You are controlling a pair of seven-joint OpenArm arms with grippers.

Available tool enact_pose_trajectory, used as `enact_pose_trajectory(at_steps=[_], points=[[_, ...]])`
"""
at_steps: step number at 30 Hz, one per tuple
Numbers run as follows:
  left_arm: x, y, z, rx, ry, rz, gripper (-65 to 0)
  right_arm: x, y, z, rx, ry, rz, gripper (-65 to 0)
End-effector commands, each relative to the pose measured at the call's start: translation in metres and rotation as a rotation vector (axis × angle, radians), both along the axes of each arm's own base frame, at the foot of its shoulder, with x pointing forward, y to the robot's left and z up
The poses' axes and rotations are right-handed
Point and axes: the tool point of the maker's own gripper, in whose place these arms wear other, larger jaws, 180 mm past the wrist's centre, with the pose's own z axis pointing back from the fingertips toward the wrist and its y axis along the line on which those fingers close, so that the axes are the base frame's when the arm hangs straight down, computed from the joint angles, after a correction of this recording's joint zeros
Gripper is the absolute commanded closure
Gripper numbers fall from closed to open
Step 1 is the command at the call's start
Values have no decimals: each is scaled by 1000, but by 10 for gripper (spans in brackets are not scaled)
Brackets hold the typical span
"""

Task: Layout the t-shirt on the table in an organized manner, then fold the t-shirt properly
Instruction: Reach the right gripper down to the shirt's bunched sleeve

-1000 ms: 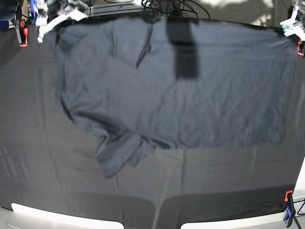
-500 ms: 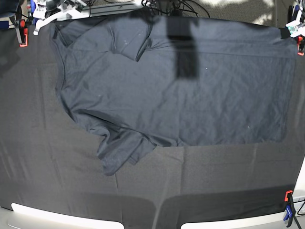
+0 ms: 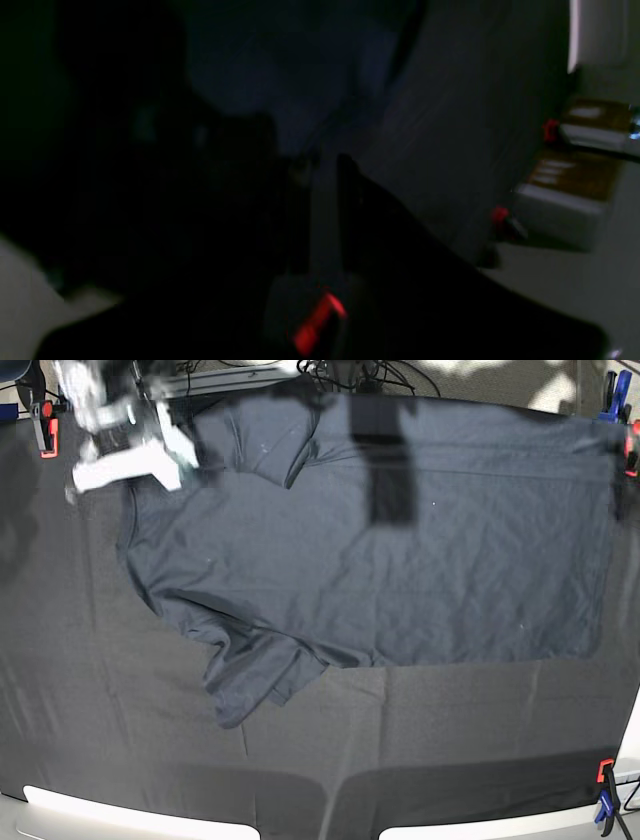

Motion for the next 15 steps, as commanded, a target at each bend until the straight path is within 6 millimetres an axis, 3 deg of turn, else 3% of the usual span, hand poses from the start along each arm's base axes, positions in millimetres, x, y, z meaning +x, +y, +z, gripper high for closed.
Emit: enact_pose_trajectory(at_steps=[1,5,11,15], points=[[14,2,19,-30,-86,12,-267,14,5,11,32,-57,-6,-163],[33,3,28,-131,-194,89,-267,56,25,33,210,-187,-79,-341],[62,14,34,-298,-275,182,-266,107,56,67,505,-296,-133,-351],[89,24,34,-440,-273,231,-260,126,74,61,639,-261,-152,-351]])
